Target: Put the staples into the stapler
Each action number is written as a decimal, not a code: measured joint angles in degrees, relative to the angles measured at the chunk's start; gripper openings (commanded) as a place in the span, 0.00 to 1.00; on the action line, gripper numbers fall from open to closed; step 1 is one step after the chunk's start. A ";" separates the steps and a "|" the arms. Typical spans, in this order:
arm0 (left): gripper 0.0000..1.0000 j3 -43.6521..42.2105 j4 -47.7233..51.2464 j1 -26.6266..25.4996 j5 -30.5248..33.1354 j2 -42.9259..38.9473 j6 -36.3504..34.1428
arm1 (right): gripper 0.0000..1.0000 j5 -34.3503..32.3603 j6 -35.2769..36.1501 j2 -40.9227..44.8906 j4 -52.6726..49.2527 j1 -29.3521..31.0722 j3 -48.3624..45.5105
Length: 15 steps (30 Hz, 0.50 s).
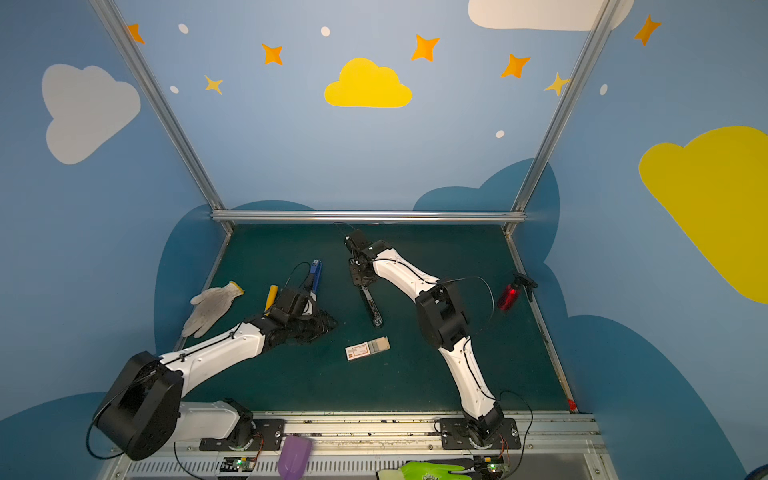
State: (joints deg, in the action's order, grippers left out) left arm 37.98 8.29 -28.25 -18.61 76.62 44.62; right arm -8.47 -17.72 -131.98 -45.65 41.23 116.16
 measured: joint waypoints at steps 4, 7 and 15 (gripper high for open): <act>0.51 0.00 0.07 0.00 0.00 0.00 0.00 | 0.06 0.87 0.17 -1.09 -1.22 -0.11 -0.04; 0.51 0.00 0.07 0.00 0.00 0.00 0.00 | 0.06 1.29 0.20 -1.07 -1.14 0.04 -0.42; 0.51 0.00 0.07 0.00 -0.02 0.00 0.00 | 0.05 1.92 0.20 0.79 0.90 0.31 -5.31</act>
State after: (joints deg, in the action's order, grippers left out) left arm 37.98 8.36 -28.25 -18.63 76.62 44.62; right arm -6.55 -17.52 -131.20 -44.75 41.54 110.85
